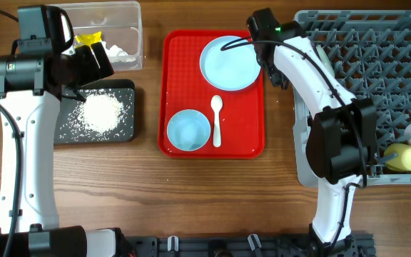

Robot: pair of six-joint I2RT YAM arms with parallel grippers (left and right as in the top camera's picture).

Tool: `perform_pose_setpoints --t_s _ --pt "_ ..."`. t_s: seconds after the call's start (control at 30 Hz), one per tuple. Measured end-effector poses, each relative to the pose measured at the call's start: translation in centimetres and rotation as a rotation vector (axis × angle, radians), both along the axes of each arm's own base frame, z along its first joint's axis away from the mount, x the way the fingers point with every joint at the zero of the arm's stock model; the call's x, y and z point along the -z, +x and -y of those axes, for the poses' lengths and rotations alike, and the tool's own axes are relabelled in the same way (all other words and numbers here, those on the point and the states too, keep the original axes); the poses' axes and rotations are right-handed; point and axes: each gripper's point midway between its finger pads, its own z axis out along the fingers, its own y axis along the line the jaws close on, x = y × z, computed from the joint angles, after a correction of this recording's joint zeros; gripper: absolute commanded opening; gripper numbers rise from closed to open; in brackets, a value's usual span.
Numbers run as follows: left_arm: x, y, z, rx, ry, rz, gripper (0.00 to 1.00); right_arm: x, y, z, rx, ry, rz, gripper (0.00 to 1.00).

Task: Sort waste into correct bins and load items into the dishwasher rack
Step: 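Move the right gripper to the light blue bowl and grasp its rim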

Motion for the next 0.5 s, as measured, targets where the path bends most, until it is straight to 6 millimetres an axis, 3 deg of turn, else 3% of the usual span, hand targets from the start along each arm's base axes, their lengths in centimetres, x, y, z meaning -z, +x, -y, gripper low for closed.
perform_pose_setpoints --t_s 0.07,0.1,0.17,0.2,0.23,0.27,0.3,0.33,0.4,0.5 --pt "0.0 0.0 0.0 0.000 0.000 0.000 1.00 -0.9 0.2 -2.3 0.000 0.155 0.032 1.00" --pt "0.0 0.0 0.0 0.000 0.000 0.000 1.00 -2.3 0.2 -4.3 -0.018 0.273 0.060 0.99" --pt "0.0 0.0 0.0 0.000 0.000 0.000 1.00 -5.5 -1.4 -9.8 -0.083 0.542 0.072 0.81" --pt "0.0 0.0 0.0 0.000 0.000 0.000 1.00 -6.6 -2.9 -13.4 -0.137 0.688 0.038 0.74" --pt "0.0 0.0 0.0 0.000 0.000 0.000 1.00 -6.6 -3.6 -15.1 -0.163 0.745 0.012 0.73" --pt "0.0 0.0 0.0 0.000 0.000 0.000 1.00 -6.0 -5.0 -17.3 -0.192 0.803 -0.042 0.70" --pt "0.0 0.0 0.0 0.000 0.000 0.000 1.00 -3.4 -8.1 -20.5 -0.227 0.849 -0.165 0.64" --pt "0.0 0.0 0.0 0.000 0.000 0.000 1.00 -1.9 -9.6 -21.7 -0.237 0.857 -0.222 0.56" --pt "0.0 0.0 0.0 0.000 0.000 0.000 1.00 1.0 -11.6 -23.4 -0.246 0.866 -0.278 0.48" --pt "0.0 0.0 0.0 0.000 0.000 0.000 1.00 4.9 -14.2 -23.5 -0.200 0.849 -0.347 0.42"
